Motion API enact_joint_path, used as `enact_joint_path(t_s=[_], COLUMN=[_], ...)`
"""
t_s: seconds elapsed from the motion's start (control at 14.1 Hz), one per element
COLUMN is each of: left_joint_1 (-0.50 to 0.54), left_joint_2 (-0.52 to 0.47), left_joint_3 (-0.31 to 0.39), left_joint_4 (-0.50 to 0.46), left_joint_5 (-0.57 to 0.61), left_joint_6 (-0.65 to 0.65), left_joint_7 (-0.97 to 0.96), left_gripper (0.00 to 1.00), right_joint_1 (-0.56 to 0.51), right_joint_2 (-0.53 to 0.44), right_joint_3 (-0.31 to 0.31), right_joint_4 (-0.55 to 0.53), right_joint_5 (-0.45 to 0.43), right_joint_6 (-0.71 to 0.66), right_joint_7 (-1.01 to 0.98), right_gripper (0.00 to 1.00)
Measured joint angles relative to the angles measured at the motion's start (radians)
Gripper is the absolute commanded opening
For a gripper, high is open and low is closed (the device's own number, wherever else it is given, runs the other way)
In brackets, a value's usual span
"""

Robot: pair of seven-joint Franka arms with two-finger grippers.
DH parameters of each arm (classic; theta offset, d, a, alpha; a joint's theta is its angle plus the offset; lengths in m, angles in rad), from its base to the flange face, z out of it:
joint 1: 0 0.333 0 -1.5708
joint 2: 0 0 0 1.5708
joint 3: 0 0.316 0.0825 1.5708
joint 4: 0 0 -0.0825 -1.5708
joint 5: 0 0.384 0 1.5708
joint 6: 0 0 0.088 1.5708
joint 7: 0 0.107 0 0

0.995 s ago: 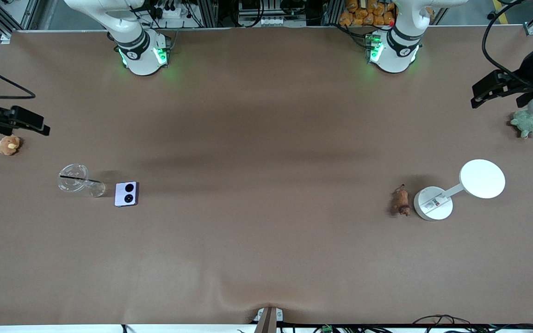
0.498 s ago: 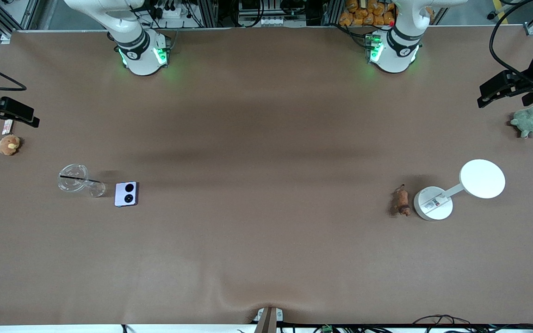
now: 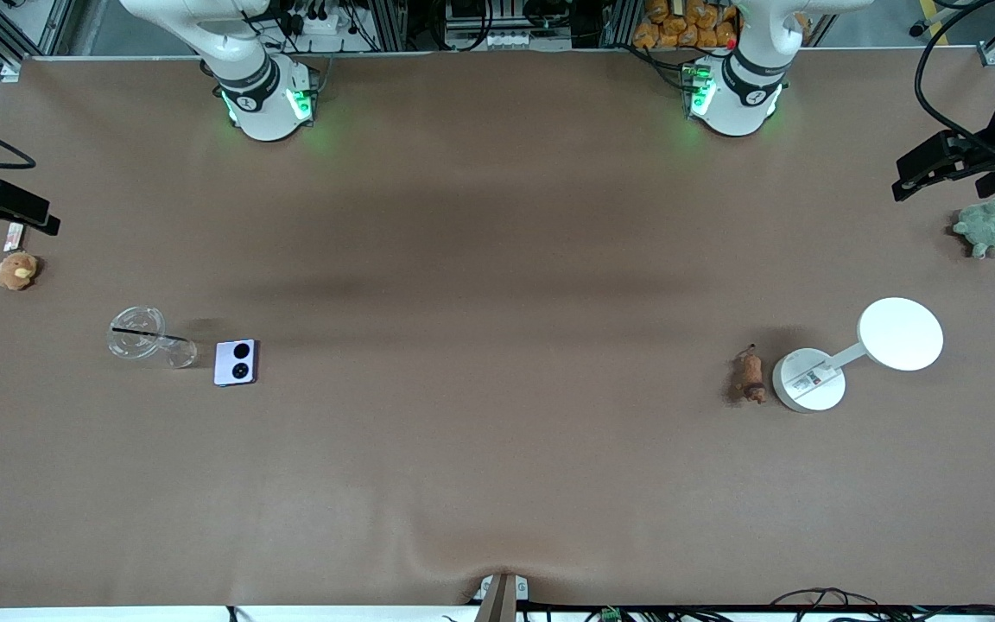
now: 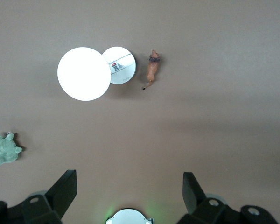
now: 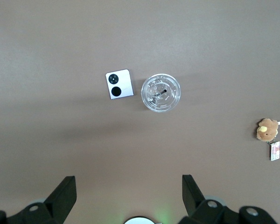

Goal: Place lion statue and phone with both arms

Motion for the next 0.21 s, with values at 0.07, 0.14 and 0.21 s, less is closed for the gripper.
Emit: enact_joint_path(t_s=[0.07,0.14,0.21], left_joint_1=[0.0,0.0,0.0], left_joint_2=[0.0,0.0,0.0], left_joint_3=[0.0,0.0,0.0], left_joint_4=[0.0,0.0,0.0], left_joint_5=[0.0,0.0,0.0], left_joint_6=[0.0,0.0,0.0], left_joint_7=[0.0,0.0,0.0], left_gripper=[1.0,1.0,1.0], right_joint_1=[0.0,0.0,0.0], right_joint_2=[0.0,0.0,0.0], right_joint_3=[0.002,0.003,0.003], right_joint_4=[0.0,0.0,0.0], right_joint_5=[0.0,0.0,0.0], right_joint_6=[0.0,0.0,0.0], right_joint_7=[0.0,0.0,0.0], right_gripper=[1.0,1.0,1.0])
